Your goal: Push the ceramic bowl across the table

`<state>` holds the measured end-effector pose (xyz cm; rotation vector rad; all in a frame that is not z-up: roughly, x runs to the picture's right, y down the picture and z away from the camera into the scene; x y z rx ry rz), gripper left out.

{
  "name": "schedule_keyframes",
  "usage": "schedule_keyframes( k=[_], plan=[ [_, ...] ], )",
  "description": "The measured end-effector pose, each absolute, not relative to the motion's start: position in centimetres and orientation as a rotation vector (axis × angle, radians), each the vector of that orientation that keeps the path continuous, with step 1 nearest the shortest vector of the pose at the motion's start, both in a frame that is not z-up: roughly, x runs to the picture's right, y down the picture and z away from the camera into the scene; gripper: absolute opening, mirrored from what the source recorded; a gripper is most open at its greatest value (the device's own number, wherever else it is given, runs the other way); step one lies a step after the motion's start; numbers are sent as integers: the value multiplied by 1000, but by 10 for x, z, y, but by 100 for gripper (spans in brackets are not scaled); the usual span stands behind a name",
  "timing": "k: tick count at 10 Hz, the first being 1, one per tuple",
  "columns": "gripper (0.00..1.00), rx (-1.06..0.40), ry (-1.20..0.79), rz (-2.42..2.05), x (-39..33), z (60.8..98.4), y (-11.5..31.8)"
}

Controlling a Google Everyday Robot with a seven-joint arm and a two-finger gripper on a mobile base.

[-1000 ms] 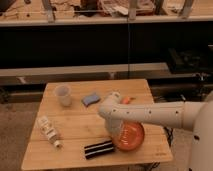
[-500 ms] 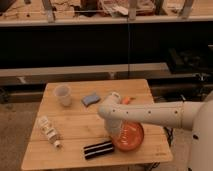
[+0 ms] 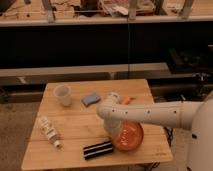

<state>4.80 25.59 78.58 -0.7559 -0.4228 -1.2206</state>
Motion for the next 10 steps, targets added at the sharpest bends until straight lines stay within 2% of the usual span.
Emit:
schedule_keyframes(
  k=[10],
  plan=[
    [19,-754,-435,-1246,42,787,257]
  ],
)
